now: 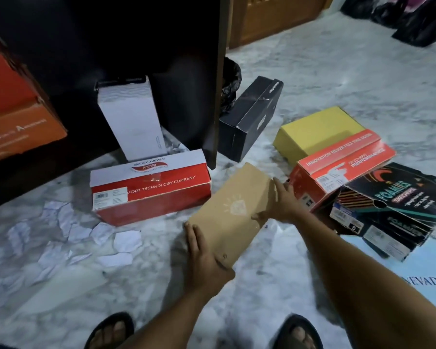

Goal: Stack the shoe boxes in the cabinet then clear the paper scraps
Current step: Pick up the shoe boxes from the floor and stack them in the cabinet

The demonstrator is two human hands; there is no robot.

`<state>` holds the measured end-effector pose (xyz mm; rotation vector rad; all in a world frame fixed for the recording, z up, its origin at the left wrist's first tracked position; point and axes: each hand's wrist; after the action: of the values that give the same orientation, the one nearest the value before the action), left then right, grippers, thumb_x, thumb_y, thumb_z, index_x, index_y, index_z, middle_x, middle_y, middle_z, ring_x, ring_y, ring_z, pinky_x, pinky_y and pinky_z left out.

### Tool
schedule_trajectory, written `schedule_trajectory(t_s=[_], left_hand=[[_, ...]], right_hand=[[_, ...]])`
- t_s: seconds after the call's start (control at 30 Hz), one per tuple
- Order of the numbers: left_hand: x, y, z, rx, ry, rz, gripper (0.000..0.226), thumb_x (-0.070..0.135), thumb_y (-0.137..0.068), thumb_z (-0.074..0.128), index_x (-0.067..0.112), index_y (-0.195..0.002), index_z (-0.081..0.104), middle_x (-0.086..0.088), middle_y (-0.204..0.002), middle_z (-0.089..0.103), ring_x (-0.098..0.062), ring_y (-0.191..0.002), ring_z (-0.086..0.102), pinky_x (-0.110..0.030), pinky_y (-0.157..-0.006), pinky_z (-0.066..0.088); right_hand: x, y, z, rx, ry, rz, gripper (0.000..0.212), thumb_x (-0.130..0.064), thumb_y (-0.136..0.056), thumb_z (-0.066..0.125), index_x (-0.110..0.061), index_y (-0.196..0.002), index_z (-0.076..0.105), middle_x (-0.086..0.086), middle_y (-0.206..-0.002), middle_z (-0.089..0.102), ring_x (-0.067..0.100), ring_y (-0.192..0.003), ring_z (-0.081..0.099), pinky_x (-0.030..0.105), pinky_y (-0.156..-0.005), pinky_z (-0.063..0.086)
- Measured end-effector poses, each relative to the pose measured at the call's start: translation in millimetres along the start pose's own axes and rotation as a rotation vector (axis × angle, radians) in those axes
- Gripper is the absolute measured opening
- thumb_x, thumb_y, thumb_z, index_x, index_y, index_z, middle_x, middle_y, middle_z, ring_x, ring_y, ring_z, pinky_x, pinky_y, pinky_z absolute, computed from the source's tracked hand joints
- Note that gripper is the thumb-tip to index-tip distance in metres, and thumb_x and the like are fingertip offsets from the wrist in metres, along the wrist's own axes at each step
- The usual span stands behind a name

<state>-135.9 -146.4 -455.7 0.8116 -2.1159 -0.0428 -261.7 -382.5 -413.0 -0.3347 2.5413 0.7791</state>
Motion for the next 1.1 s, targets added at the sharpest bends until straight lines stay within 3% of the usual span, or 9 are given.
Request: schedule_trajectory(t_s=[0.1,0.17,0.23,0.37,0.53,0.67,0.73,0.87,1.1], left_hand=[[-24,14,-21,-0.046,-0.071,-0.012,0.138,0.024,-0.067,0.080,0.018,-0.154,-0.028,0.011,-0.151,-0.050,-0.025,-0.153,0.012,-0.032,-0.102,0.047],[-38,25,-32,-0.068,-0.128,-0.032,0.145,0.028,-0.067,0.082,0.029,-0.146,-0.040,-0.005,-0.167,-0.019,-0.032,-0.136,0.043,-0.033,-0.091,0.051],[-52,35,-41,-0.093,-0.114,-0.018,0.146,0.031,-0.069,0.083,0.038,-0.143,-0.043,-0.009,-0.164,0.021,-0.026,-0.115,0.058,-0.031,-0.076,0.053],[-76,41,-66,-0.120,-0.118,0.032,0.137,0.024,-0.076,0.084,0.027,-0.153,-0.029,-0.007,-0.163,0.016,-0.024,-0.126,0.050,-0.024,-0.080,0.043],[-102,30,-83,-0.117,-0.057,-0.023,0.133,0.034,-0.073,0.084,0.041,-0.155,-0.020,0.001,-0.147,0.049,-0.026,-0.119,0.058,-0.030,-0.075,0.046],[-106,21,-85,-0.122,0.026,0.003,0.139,0.040,-0.060,0.093,0.051,-0.153,-0.010,0.016,-0.140,0.054,-0.013,-0.119,0.058,-0.031,-0.077,0.052],[-104,15,-85,-0.111,0.039,0.003,0.145,0.049,-0.049,0.095,0.050,-0.154,-0.005,0.016,-0.143,0.051,-0.014,-0.124,0.056,-0.040,-0.085,0.055],[-99,13,-84,-0.094,0.012,0.013,0.143,0.053,-0.046,0.094,0.049,-0.154,0.001,0.016,-0.141,0.052,-0.014,-0.119,0.058,-0.039,-0.083,0.055],[-73,32,-102,-0.074,-0.021,0.093,0.138,0.065,-0.044,0.088,0.043,-0.154,0.008,0.017,-0.132,0.061,-0.016,-0.116,0.063,-0.040,-0.081,0.058]], right_hand=[[5,48,29,0.067,-0.119,0.019,0.149,-0.057,-0.046,0.095,-0.024,-0.159,0.004,0.008,-0.158,0.013,0.034,-0.143,0.034,0.046,-0.110,0.039],[11,81,50,0.107,-0.132,0.087,0.156,-0.078,-0.033,0.086,-0.031,-0.156,0.003,0.005,-0.155,0.018,0.036,-0.137,0.041,0.057,-0.109,0.041],[19,112,68,0.155,-0.175,0.115,0.156,-0.087,-0.025,0.078,-0.032,-0.154,0.009,0.004,-0.147,0.025,0.034,-0.132,0.045,0.059,-0.105,0.043],[35,154,95,0.178,-0.316,-0.005,0.134,-0.067,-0.035,0.094,-0.031,-0.145,0.028,-0.003,-0.122,0.030,0.014,-0.109,0.048,0.039,-0.100,0.049],[51,157,108,0.115,-0.351,-0.092,0.135,-0.051,-0.032,0.101,-0.040,-0.146,0.030,-0.009,-0.119,0.035,0.006,-0.110,0.044,0.029,-0.096,0.046],[56,140,109,0.105,-0.434,-0.206,0.122,-0.034,-0.036,0.106,-0.031,-0.141,0.045,-0.003,-0.129,0.059,0.016,-0.120,0.060,0.048,-0.094,0.055],[55,140,109,0.118,-0.468,-0.237,0.110,-0.020,-0.041,0.105,-0.039,-0.134,0.048,-0.009,-0.126,0.064,0.011,-0.118,0.062,0.044,-0.093,0.056],[51,146,110,0.120,-0.506,-0.191,0.111,-0.032,-0.043,0.103,-0.070,-0.122,0.035,-0.036,-0.120,0.060,-0.015,-0.110,0.057,0.020,-0.084,0.051],[39,185,75,0.191,-0.503,-0.212,0.115,-0.046,-0.038,0.101,-0.069,-0.127,0.033,-0.040,-0.116,0.061,-0.018,-0.110,0.055,0.006,-0.077,0.047]])
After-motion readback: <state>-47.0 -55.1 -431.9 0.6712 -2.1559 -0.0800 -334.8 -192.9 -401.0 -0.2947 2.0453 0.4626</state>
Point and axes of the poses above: each hand's wrist, its own y-axis away from the middle knuckle, its own z-axis out of the palm, x = y × z
